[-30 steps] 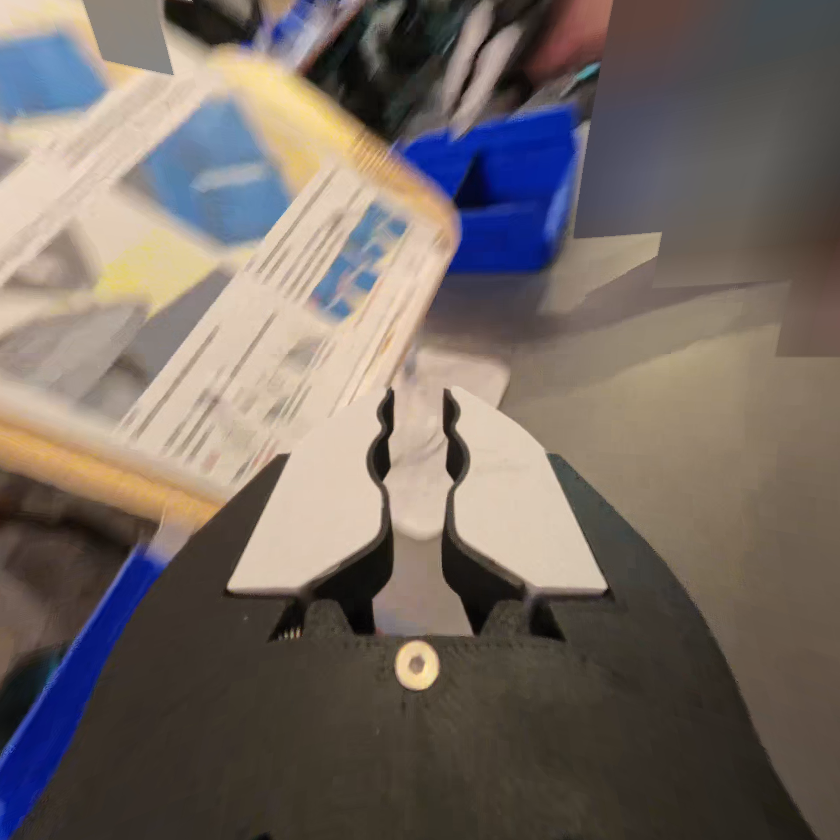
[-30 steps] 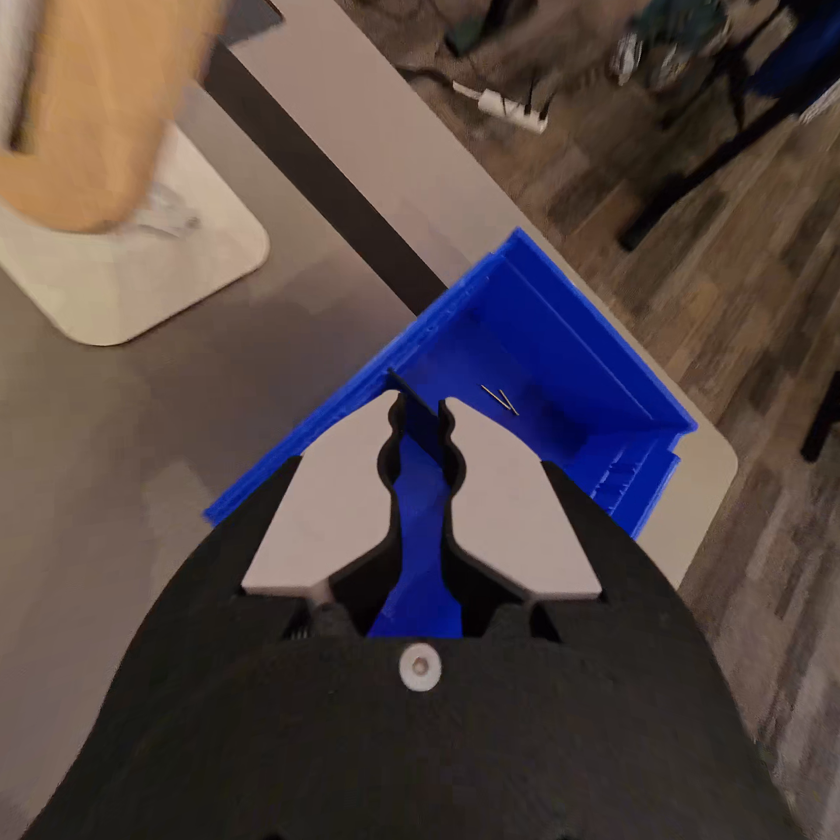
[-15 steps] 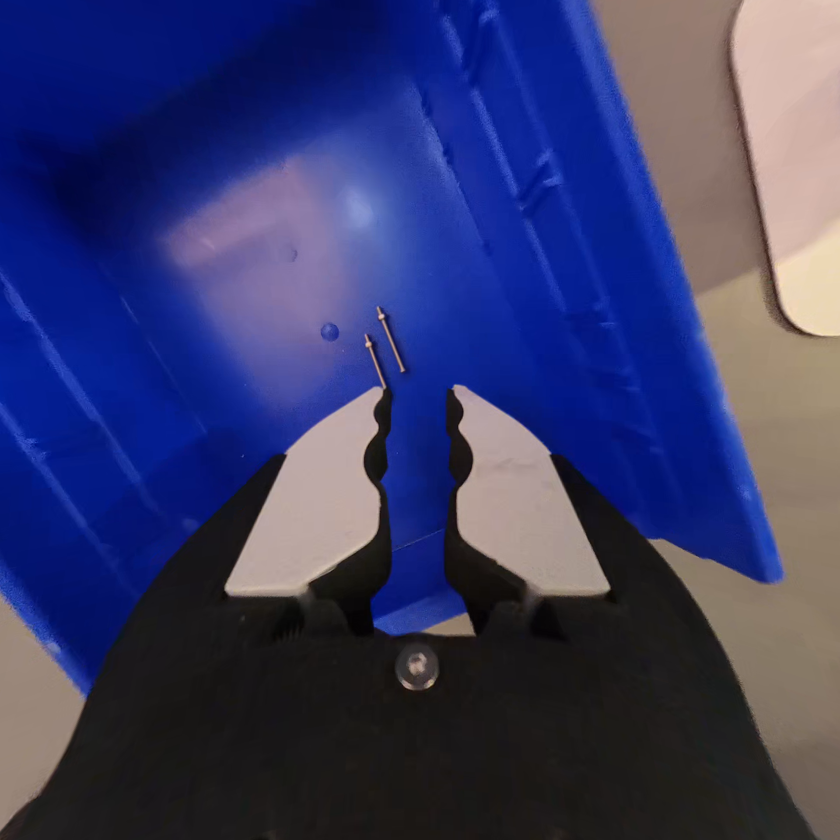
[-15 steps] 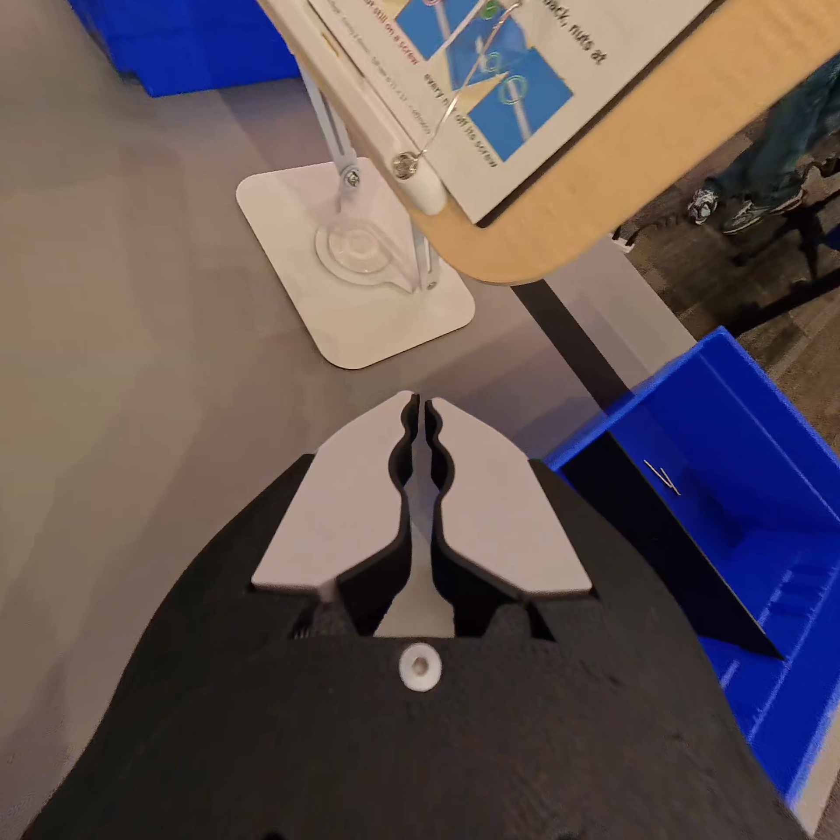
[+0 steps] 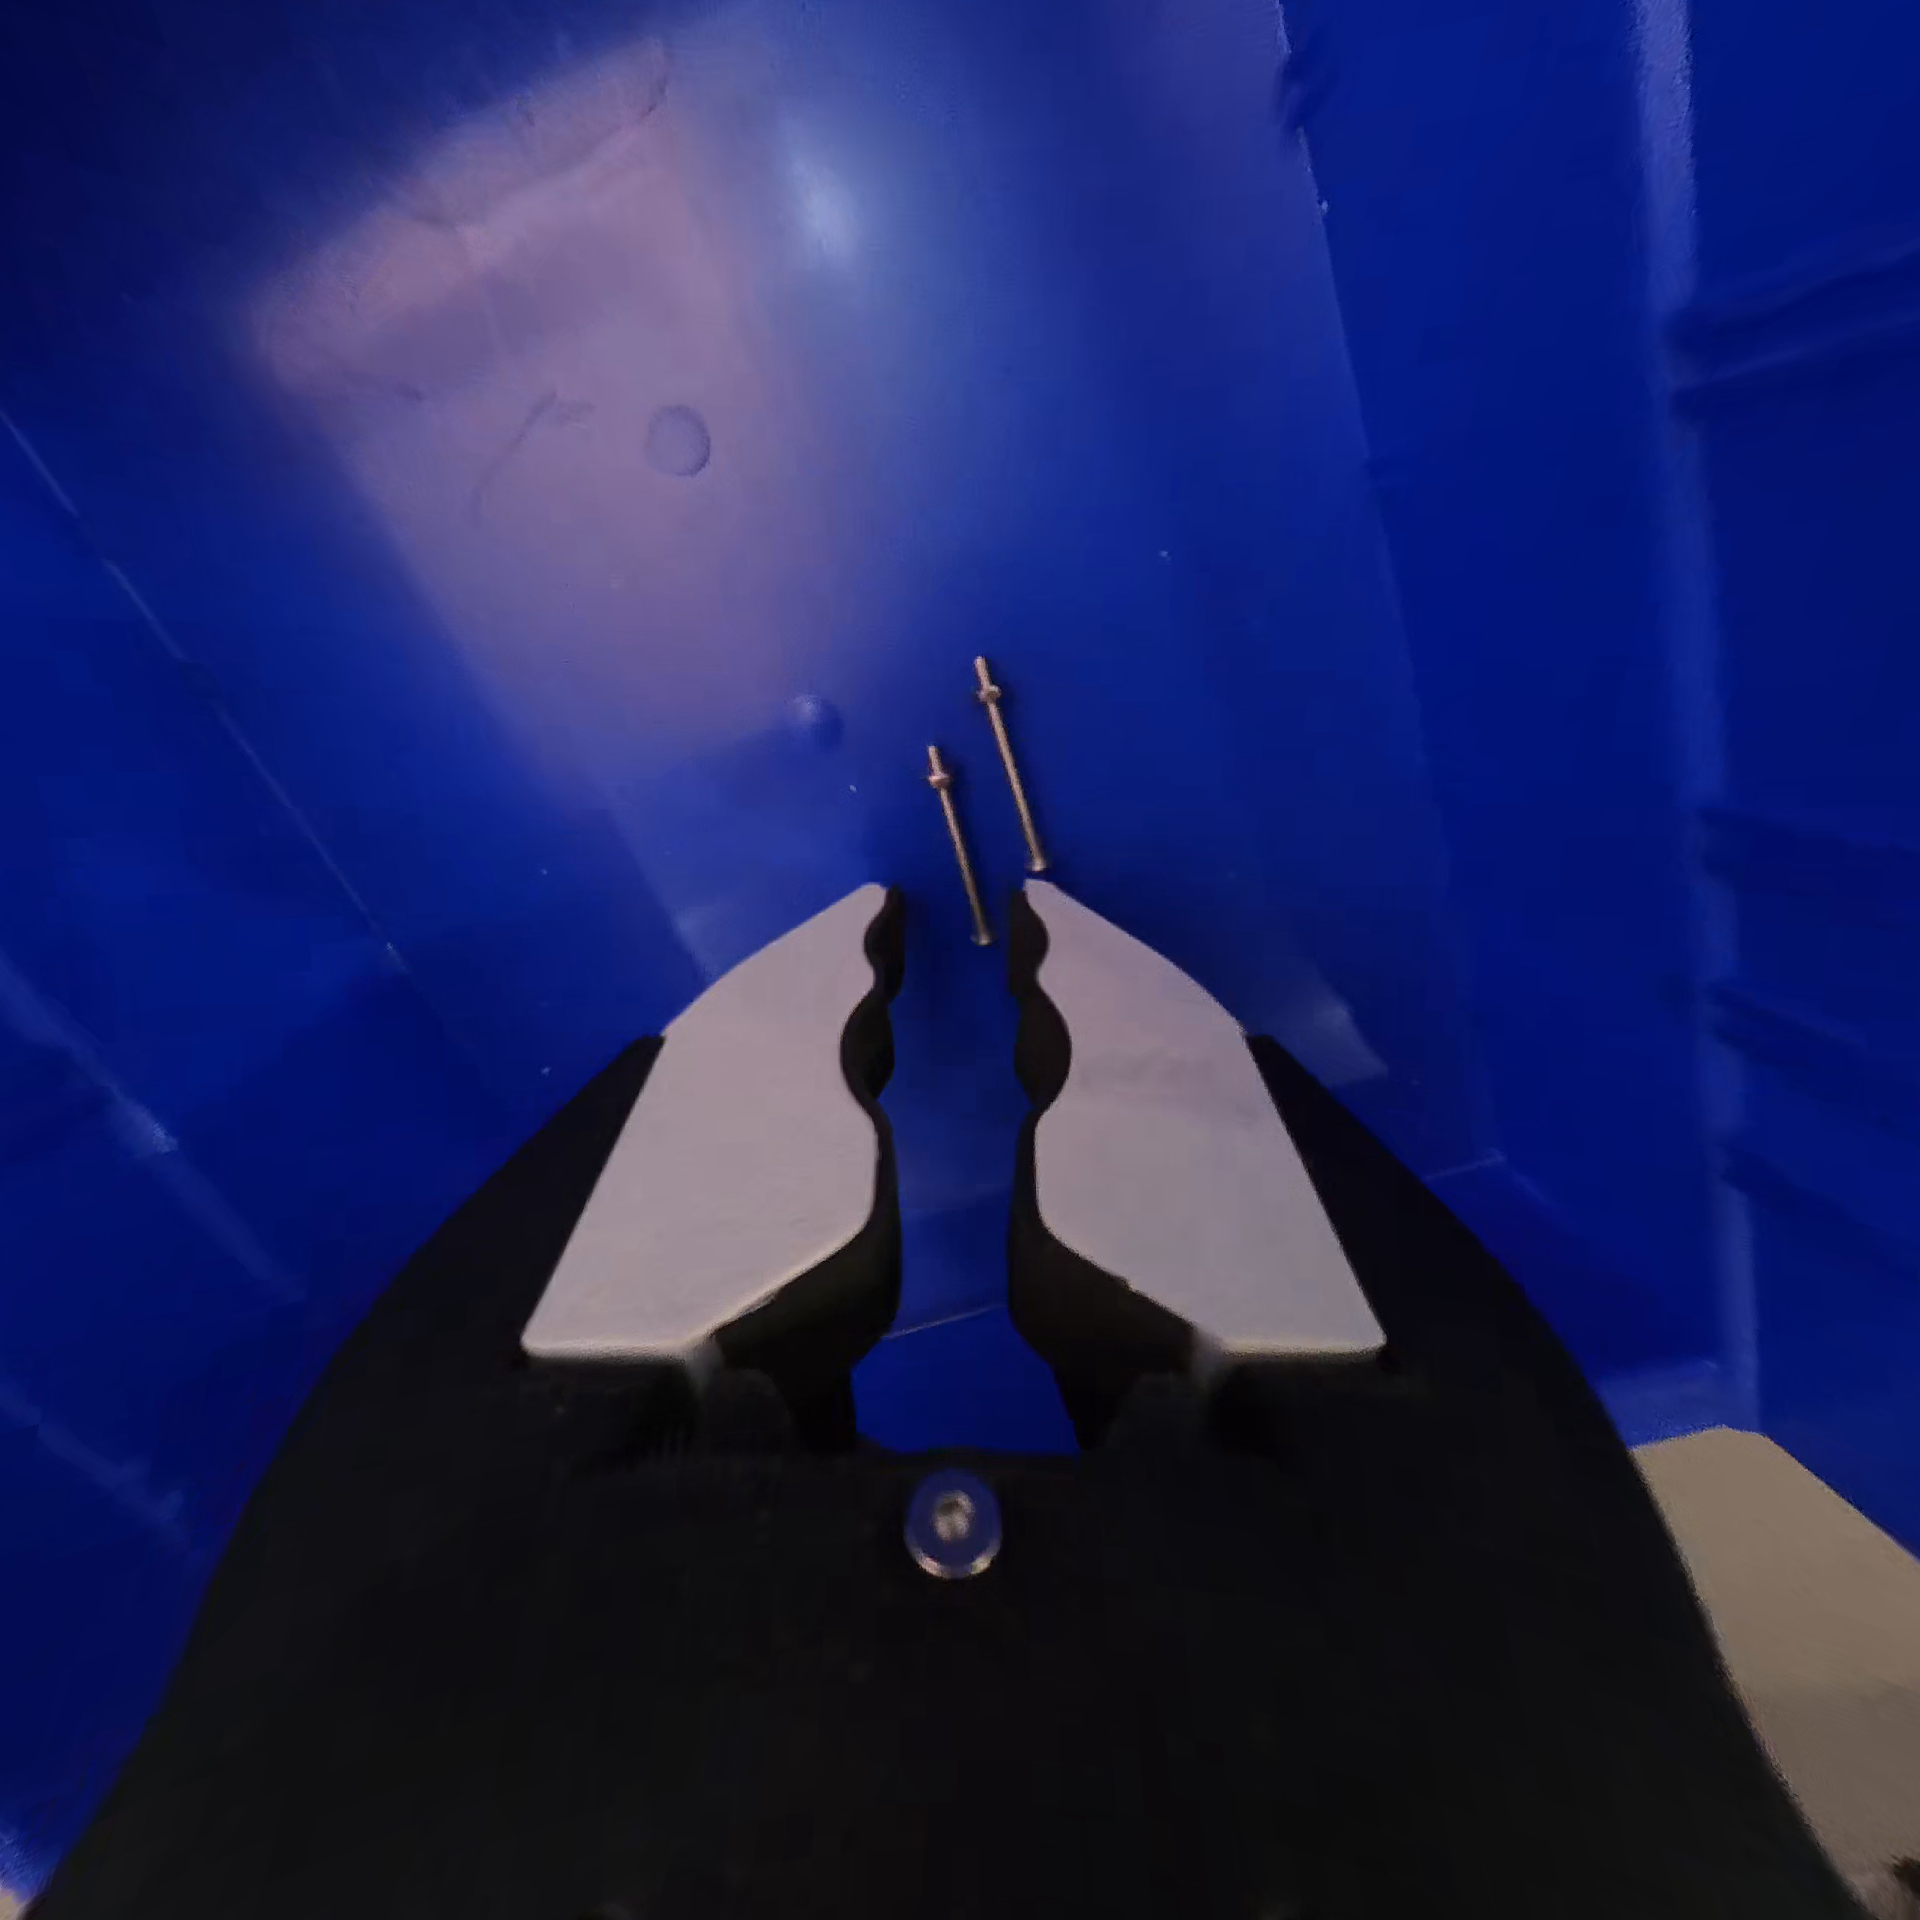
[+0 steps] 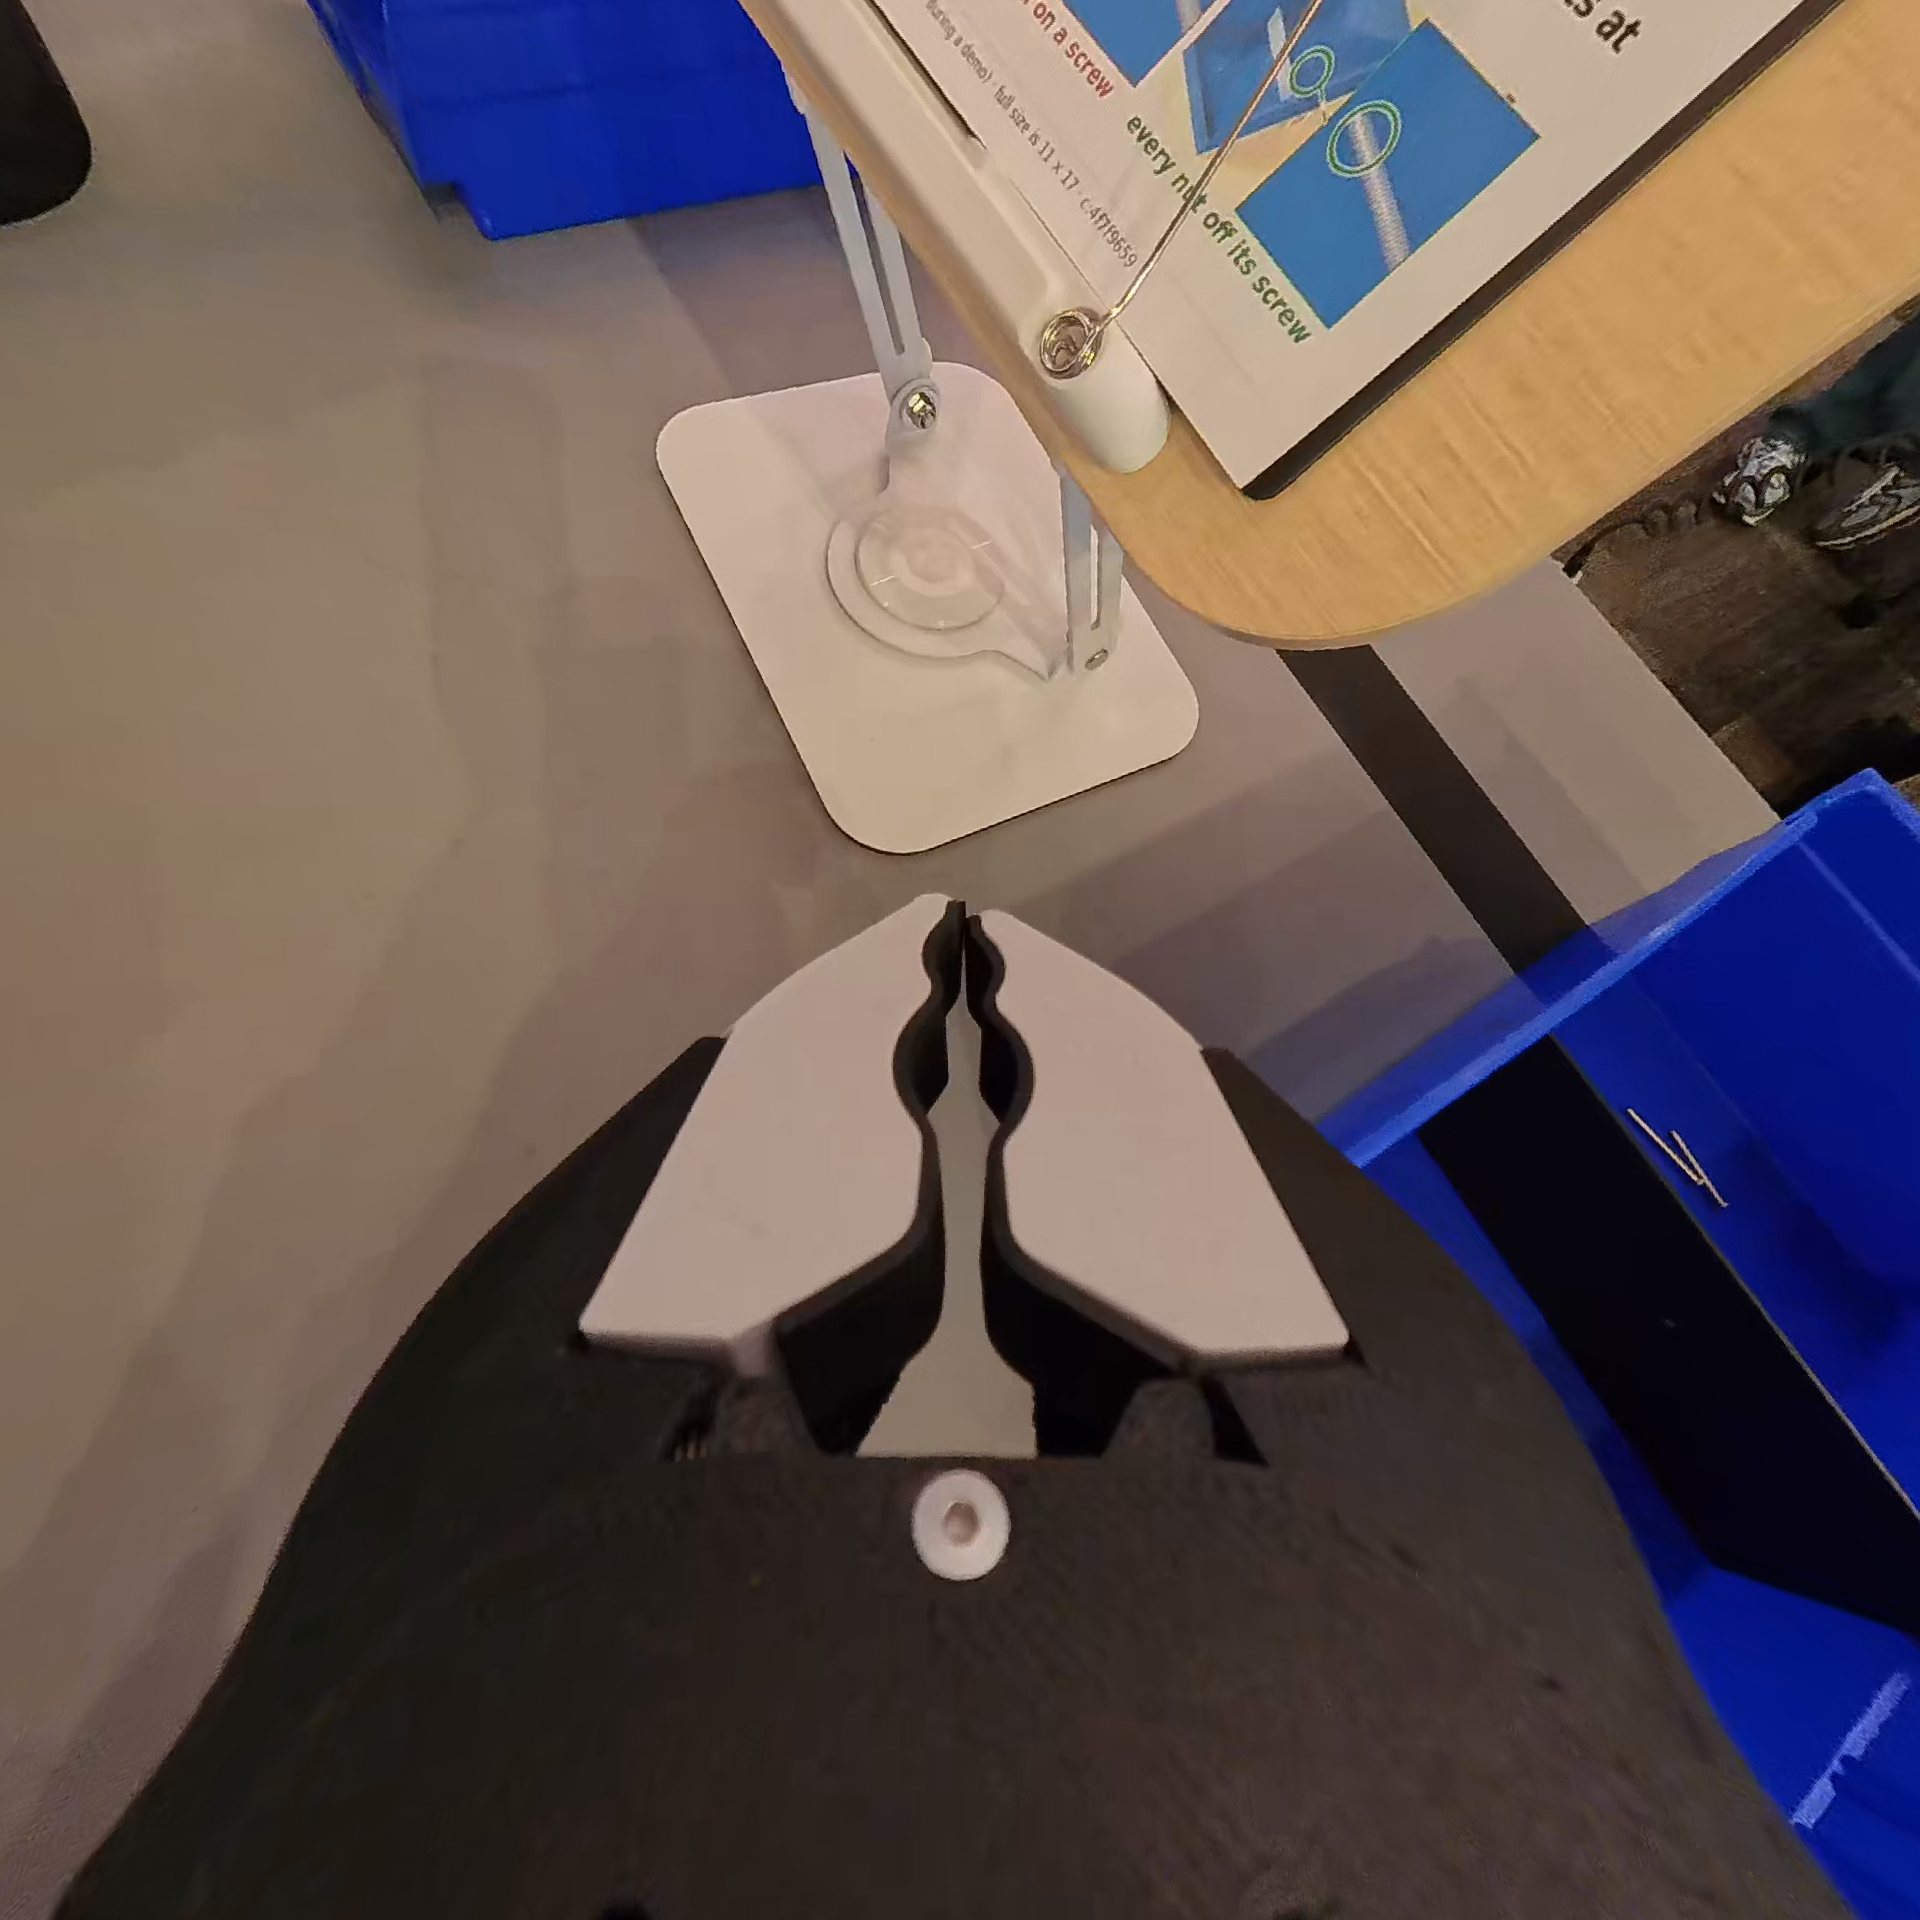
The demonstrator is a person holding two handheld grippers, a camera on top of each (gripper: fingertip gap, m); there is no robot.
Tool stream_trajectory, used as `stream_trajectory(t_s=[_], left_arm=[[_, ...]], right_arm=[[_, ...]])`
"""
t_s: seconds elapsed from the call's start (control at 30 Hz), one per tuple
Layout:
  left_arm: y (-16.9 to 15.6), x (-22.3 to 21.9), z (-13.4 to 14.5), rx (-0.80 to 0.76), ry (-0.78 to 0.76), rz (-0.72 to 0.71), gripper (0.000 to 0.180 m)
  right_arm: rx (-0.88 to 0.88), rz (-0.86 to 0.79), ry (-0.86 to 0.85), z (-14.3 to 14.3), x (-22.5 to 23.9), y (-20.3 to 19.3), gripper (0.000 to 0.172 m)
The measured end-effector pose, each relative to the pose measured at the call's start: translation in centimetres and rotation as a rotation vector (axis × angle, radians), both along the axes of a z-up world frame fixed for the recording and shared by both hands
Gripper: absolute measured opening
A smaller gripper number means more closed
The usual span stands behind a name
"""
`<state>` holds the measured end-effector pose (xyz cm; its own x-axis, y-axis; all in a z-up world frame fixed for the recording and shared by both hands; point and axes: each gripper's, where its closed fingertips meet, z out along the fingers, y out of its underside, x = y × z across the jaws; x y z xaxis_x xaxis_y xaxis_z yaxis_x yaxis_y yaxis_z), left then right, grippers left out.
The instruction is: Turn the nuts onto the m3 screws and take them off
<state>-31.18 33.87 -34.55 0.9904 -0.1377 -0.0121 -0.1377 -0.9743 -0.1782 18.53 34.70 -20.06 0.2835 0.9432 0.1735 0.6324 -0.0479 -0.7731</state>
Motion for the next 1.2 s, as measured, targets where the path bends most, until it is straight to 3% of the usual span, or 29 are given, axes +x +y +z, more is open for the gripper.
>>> stream_trajectory(t_s=[0.13, 0.37, 0.47, 0.63, 0.77, 0.9, 1.0, 1.2], left_arm=[[0.0, 0.0, 0.0, 0.008, -0.018, 0.014, 0.003], [-0.1, -0.4, 0.5, 0.073, 0.040, -0.027, 0.003], [0.2, 0.3, 3.4, 0.228, -0.011, -0.013, 0.003], [-1.5, 3.2, 11.6, 0.608, -0.139, -0.039, 0.002], [-4.1, 9.9, 19.4, 0.955, -0.376, -0.174, 0.002], [-7.0, 17.4, 23.9, 1.174, -0.571, -0.348, 0.002], [-8.6, 23.4, 25.6, 1.275, -0.761, -0.466, 0.002], [-10.3, 33.4, 24.5, 1.267, -0.956, -0.670, 0.002]], right_arm=[[0.002, 0.001, 0.006, 0.2, 0.0, -0.1, 0.001], [0.016, 0.007, 0.018, 1.0, 0.1, -0.5, 0.000], [0.033, 0.016, 0.033, 1.9, 0.0, -1.1, 0.001], [0.049, 0.081, 0.115, 4.4, -1.3, -3.4, 0.002], [0.010, 0.202, 0.253, 6.4, -4.1, -7.0, 0.007], [-0.012, 0.284, 0.410, 8.1, -7.1, -10.1, 0.014], [-0.022, 0.313, 0.533, 9.4, -8.7, -11.4, 0.020], [-0.087, 0.382, 0.721, 12.0, -10.7, -11.9, 0.029]])
